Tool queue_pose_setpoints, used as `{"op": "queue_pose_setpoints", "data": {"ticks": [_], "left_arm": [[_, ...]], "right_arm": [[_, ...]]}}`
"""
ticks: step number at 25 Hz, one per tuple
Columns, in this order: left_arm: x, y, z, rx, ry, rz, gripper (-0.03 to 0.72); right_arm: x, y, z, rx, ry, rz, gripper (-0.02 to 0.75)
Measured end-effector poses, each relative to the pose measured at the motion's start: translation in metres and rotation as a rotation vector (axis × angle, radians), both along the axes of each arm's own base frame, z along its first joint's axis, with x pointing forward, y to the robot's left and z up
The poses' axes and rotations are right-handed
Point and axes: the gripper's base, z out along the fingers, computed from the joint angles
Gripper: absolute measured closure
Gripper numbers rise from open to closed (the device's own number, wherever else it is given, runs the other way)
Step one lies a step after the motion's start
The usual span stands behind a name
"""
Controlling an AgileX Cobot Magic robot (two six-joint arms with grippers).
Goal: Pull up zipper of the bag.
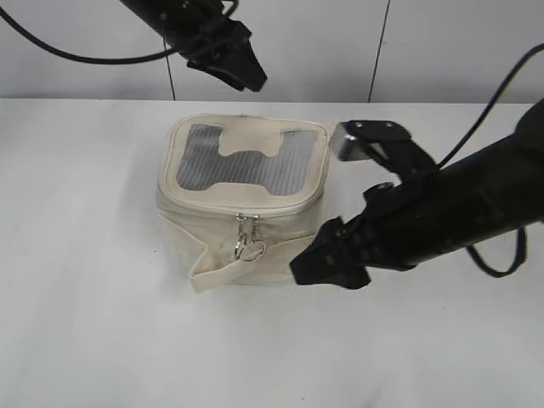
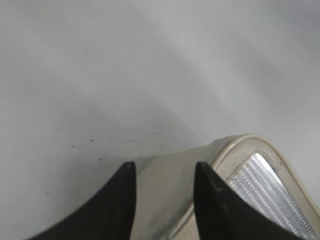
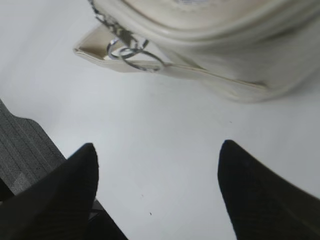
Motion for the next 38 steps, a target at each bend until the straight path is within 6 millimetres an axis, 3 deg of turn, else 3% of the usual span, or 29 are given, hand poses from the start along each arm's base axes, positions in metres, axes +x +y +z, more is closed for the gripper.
{"op": "queue_pose_setpoints", "data": {"ticks": [7, 11, 15, 19, 26, 28, 31, 35, 38], "left_arm": [[-0.011, 0.041, 0.046, 0.144, -0.035, 0.157, 0.407], [-0.029, 0.057, 0.046, 0.242, -0.012, 0.236, 0.438], [-0.066, 0.078, 0.045, 0.31, -0.014, 0.294, 0.456], [-0.133, 0.107, 0.061, 0.303, -0.067, 0.387, 0.457], [-0.286, 0.169, 0.092, 0.15, -0.292, 0.579, 0.458], [-0.335, 0.19, 0.098, 0.084, -0.398, 0.64, 0.458], [-0.39, 0.214, 0.09, 0.031, -0.502, 0.705, 0.456], [-0.442, 0.237, 0.067, -0.044, -0.649, 0.755, 0.445], [-0.451, 0.241, 0.046, -0.023, -0.625, 0.758, 0.443]], "right_arm": [[0.01, -0.071, 0.023, -0.04, 0.132, -0.205, 0.158], [0.007, -0.095, 0.023, -0.115, 0.216, -0.28, 0.158], [-0.008, -0.105, 0.03, -0.205, 0.288, -0.254, 0.158], [-0.032, -0.112, 0.056, -0.254, 0.254, -0.203, 0.158], [-0.098, -0.128, 0.118, -0.209, -0.029, -0.23, 0.158], [-0.124, -0.137, 0.124, -0.21, -0.123, -0.275, 0.158], [-0.156, -0.149, 0.123, -0.212, -0.23, -0.339, 0.158], [-0.194, -0.161, 0.107, -0.19, -0.347, -0.423, 0.158], [-0.216, -0.166, 0.103, -0.137, -0.463, -0.456, 0.158]]}}
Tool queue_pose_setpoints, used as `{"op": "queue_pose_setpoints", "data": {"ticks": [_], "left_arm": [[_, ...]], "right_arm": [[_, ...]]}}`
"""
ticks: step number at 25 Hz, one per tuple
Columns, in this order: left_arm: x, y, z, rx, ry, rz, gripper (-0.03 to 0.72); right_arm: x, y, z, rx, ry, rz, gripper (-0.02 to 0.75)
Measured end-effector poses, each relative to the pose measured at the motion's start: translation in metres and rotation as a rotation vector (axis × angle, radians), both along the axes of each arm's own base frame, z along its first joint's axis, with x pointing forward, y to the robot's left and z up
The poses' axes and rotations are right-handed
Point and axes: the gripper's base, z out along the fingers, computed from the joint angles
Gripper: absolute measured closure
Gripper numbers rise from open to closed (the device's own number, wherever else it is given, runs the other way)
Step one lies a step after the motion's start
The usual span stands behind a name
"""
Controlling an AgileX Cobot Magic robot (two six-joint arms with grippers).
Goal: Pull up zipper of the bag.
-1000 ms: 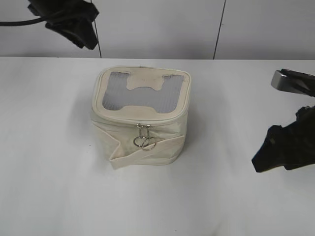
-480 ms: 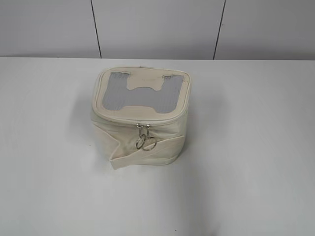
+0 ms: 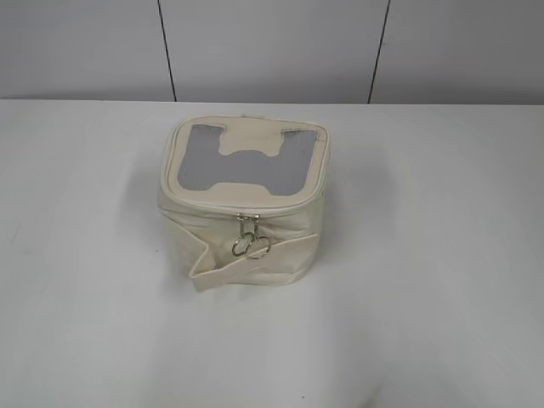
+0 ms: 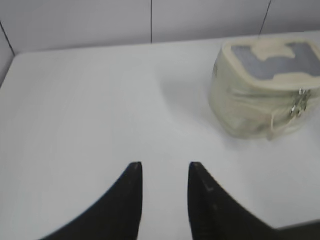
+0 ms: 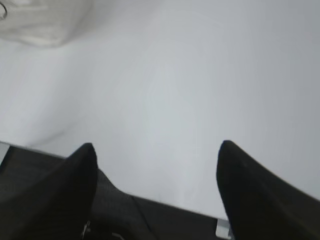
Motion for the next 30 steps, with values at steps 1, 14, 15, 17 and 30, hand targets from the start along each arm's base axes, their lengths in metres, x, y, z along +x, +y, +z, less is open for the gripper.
{"op": "queue_pose_setpoints", "data": {"ticks": [1, 14, 15, 17, 30], "left_arm": [[0.003, -0.001, -0.006, 0.011, 0.033, 0.001, 0.443], [0.013, -0.018, -0.019, 0.065, 0.011, -0.183, 0.441], [0.013, -0.018, -0.019, 0.066, 0.01, -0.184, 0.441], [0.013, -0.018, -0.019, 0.057, 0.01, -0.175, 0.441], [0.013, -0.017, -0.018, 0.038, 0.013, -0.13, 0.441]], "right_arm": [[-0.006, -0.001, -0.001, 0.01, -0.042, -0.005, 0.158], [-0.023, -0.006, -0.001, 0.028, -0.163, -0.02, 0.158], [-0.023, -0.006, -0.001, 0.028, -0.162, -0.02, 0.158], [-0.023, -0.006, -0.002, 0.027, -0.16, -0.02, 0.158], [-0.023, -0.007, -0.002, 0.023, -0.16, -0.028, 0.158]]}}
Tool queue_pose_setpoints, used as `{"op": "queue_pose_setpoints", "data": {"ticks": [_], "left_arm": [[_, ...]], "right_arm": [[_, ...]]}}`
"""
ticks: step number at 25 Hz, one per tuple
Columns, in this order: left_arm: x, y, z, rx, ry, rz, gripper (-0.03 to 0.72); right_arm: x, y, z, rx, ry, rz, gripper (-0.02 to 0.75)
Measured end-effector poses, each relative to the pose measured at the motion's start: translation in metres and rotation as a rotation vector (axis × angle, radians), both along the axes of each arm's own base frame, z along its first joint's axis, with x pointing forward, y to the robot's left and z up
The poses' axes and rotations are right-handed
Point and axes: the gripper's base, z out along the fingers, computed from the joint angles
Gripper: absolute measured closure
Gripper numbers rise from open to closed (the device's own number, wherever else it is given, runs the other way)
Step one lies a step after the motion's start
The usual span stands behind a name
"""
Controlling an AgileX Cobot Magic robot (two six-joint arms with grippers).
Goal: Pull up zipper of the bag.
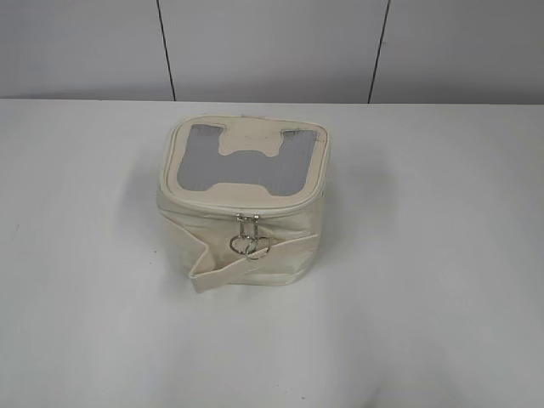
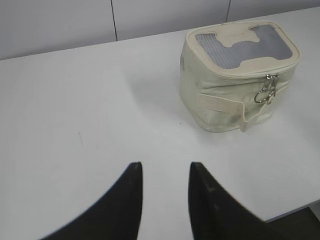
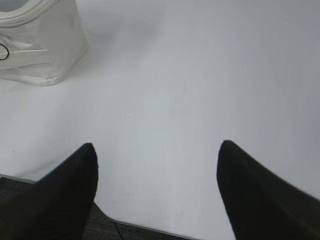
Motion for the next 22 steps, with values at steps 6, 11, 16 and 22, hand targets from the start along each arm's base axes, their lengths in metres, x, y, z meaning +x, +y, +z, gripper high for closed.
{"op": "queue_pose_setpoints", "data": {"ticks": [6, 11, 16, 22], "left_arm": [[-0.002, -0.0002, 0.0, -0.004, -0.014, 0.079, 0.441], [-0.0014, -0.0023, 0.0, -0.004, -0.014, 0.267, 0.441], [-0.0013, -0.0023, 0.0001, -0.003, -0.016, 0.279, 0.441], [-0.0013, -0.0023, 0.0001, -0.005, -0.016, 0.277, 0.441]], "right_arm": [[0.0003, 0.0003, 0.0, 0.0, 0.0, -0.048, 0.158], [0.001, 0.001, 0.0001, 0.0, -0.001, -0.152, 0.158], [0.0011, 0.001, 0.0001, 0.0, -0.001, -0.159, 0.158], [0.0011, 0.001, 0.0001, 0.001, -0.001, -0.16, 0.158]]}}
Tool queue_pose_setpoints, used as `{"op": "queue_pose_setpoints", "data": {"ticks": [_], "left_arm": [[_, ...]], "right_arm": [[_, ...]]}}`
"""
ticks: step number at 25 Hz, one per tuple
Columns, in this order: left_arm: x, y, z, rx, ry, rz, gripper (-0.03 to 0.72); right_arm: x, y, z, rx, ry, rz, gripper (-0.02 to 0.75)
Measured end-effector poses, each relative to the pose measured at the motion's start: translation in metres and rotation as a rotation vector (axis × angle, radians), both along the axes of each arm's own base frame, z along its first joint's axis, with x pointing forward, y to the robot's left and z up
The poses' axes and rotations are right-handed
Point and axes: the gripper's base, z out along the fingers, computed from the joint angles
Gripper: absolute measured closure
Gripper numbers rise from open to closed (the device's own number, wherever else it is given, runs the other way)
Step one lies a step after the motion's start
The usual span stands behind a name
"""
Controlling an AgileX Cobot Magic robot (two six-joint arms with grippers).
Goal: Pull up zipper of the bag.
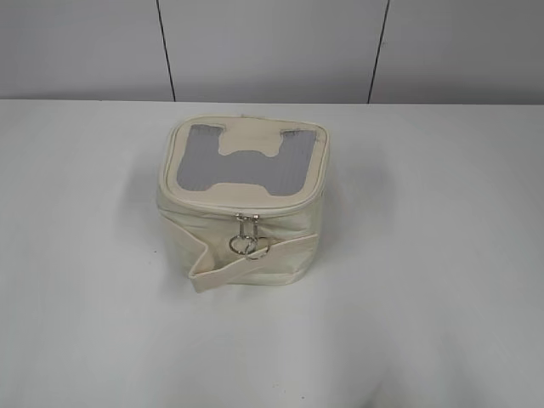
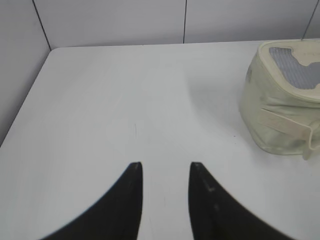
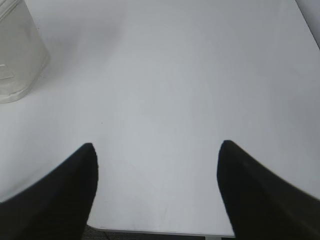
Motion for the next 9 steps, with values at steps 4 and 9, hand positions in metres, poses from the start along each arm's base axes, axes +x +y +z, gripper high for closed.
{"op": "queue_pose_setpoints", "data": {"ticks": [4, 9], "left_arm": [[0.0, 0.0, 0.0001, 0.0, -0.001, 0.0, 0.441], [0.0, 0.0, 0.0001, 0.0, -0.001, 0.0, 0.441]], "right_arm": [[0.0, 0.0, 0.0001, 0.0, -0.001, 0.0, 0.158], [0.0, 0.0, 0.0001, 0.0, -0.001, 0.0, 0.158]]}}
